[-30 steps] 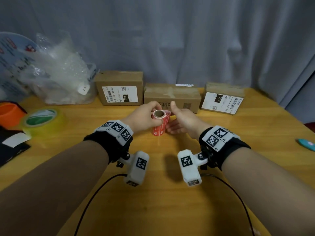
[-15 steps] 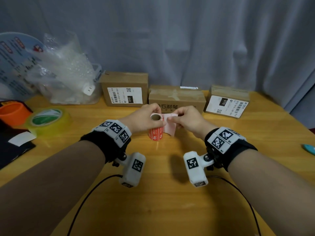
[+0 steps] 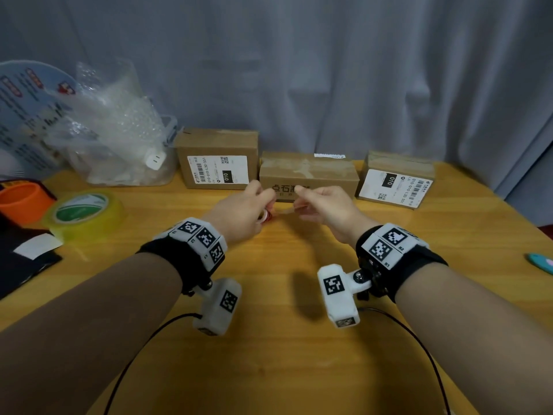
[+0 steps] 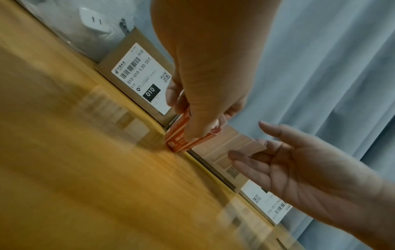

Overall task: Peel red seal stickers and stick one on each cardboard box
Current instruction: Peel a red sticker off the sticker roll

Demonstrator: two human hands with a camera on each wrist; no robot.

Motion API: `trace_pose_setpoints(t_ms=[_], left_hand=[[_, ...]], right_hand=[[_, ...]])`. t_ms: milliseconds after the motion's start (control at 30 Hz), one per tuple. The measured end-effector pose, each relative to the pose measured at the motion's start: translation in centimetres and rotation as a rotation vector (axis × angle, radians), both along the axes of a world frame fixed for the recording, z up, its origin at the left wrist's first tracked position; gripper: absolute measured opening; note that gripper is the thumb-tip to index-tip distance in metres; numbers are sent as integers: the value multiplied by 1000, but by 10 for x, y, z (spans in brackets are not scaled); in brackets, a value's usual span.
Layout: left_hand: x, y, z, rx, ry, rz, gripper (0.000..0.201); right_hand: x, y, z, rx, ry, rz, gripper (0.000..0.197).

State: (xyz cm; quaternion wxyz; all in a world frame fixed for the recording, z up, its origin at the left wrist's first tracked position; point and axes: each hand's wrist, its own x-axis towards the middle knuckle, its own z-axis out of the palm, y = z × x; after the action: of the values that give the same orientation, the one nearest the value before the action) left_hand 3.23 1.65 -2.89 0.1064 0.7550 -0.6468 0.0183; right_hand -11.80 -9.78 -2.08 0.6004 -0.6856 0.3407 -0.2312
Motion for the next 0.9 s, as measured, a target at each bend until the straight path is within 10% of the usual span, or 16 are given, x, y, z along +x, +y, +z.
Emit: trace_pose_setpoints(t_ms=[100, 333, 500, 633, 900], left_hand=[[-1, 5, -4, 165, 81, -45, 36], [-8, -4, 4, 30, 340, 76, 18], [-12, -24, 16, 49, 561, 129, 52], [-14, -31, 27, -3, 839, 81, 31], [-5, -18, 32, -2, 961, 95, 25]], right_hand=[[2, 4, -6, -51, 128, -20, 15], [1, 0, -8, 117, 97, -71, 91], [-5, -1, 3, 31, 9, 12, 48], [-7, -3, 7, -17, -43, 81, 9], [-9, -13, 7, -36, -60, 120, 5]])
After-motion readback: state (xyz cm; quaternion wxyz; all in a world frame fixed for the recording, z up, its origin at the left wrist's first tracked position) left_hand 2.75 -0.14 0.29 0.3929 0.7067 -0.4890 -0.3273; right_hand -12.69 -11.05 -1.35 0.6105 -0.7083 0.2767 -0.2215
